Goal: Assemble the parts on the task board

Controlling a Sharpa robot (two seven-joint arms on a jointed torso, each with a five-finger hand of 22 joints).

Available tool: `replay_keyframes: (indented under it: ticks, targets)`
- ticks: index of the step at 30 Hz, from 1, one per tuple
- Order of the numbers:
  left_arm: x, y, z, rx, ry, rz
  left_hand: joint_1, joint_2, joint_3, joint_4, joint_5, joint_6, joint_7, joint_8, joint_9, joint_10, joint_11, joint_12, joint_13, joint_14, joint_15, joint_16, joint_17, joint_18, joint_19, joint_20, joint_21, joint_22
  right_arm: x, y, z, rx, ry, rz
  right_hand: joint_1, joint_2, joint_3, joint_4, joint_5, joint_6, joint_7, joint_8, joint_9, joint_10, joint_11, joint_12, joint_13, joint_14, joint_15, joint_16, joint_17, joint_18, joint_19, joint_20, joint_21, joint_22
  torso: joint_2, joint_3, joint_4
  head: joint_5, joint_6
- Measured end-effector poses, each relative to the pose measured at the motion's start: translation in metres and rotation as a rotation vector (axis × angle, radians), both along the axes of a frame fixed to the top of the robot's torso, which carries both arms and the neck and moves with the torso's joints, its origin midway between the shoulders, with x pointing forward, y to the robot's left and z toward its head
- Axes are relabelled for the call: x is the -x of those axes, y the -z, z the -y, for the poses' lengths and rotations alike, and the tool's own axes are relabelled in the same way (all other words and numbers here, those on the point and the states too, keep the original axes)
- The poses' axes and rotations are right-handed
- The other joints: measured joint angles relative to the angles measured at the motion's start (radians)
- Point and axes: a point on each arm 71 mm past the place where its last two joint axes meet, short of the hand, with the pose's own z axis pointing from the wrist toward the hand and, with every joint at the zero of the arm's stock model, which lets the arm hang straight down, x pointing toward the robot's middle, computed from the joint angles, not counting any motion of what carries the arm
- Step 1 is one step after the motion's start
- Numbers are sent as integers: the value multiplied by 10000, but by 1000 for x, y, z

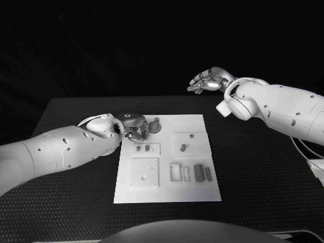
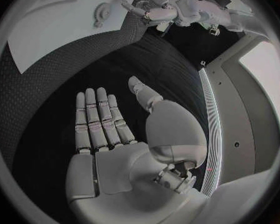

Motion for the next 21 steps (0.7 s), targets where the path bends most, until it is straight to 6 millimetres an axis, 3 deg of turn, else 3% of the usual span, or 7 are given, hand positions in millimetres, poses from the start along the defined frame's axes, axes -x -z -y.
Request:
replay_keyframes:
  ticks: [21]
  targets:
    - [1,3,1,-144,59,-29,8,-9,0,-1,0,0,0,-40,-5,0,1,-1,-3,1,1,-1,-23,-3,-1,1,0,7,0,0,0,3,3,-3,0,0,0,0,0,0,0,0,-8,0,0,0,-9,0,0,0,0,1,0,0,0,-2,1,4,6,-27,-53]
